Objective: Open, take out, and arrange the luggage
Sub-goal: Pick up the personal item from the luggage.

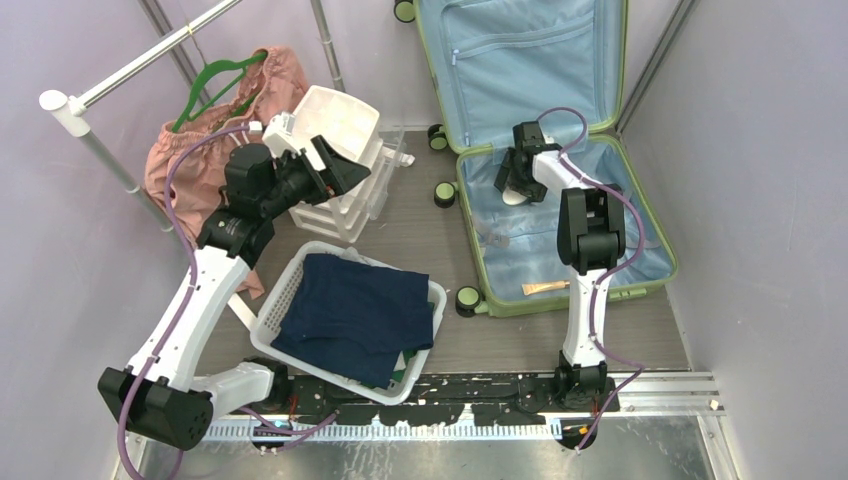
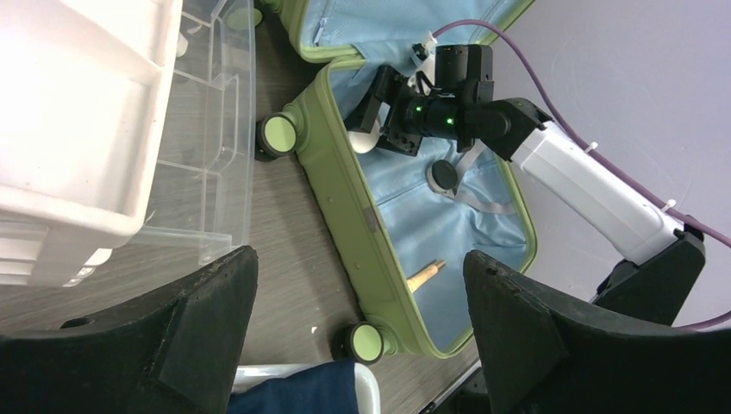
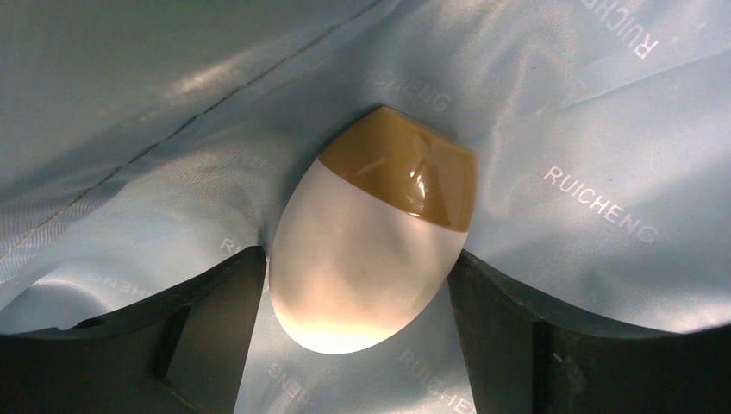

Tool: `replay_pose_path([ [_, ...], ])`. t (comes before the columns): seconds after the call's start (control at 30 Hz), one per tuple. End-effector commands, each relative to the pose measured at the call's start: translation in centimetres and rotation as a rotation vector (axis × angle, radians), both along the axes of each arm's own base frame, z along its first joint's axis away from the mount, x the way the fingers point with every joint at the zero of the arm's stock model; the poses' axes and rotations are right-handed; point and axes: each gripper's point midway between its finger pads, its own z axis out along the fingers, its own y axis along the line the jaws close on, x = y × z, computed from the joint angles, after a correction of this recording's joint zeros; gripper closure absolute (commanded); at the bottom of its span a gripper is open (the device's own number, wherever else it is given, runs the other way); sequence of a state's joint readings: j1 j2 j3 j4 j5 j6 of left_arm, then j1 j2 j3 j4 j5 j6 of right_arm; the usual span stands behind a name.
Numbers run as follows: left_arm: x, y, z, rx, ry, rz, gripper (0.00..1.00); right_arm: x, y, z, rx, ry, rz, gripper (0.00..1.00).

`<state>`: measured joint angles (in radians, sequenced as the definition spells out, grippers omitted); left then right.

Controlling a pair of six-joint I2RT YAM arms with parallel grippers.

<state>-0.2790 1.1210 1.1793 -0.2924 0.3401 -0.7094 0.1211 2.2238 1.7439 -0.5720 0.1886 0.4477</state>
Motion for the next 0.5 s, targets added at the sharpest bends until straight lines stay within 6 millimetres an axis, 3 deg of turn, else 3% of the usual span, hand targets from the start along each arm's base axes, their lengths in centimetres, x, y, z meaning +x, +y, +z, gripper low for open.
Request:
replay_pose_path([
  [0.0, 0.2, -0.6, 2.6, -0.064, -0.077, -0.028, 0.12, 1.2, -0.5, -0.9, -0.018, -0.021, 0.017, 0.15],
  [0.27, 0.3, -1.5, 2.4, -0.120, -0.040, -0.060, 0.15, 1.5, -0.4, -0.7, -0.018, -0.022, 0.037, 0.22],
  [0.47, 0.4, -2.4, 2.2, -0.165, -0.012, -0.093, 0.18, 2.3, -0.5, 2.4, 0.005, -0.113, 0.057, 0.40],
])
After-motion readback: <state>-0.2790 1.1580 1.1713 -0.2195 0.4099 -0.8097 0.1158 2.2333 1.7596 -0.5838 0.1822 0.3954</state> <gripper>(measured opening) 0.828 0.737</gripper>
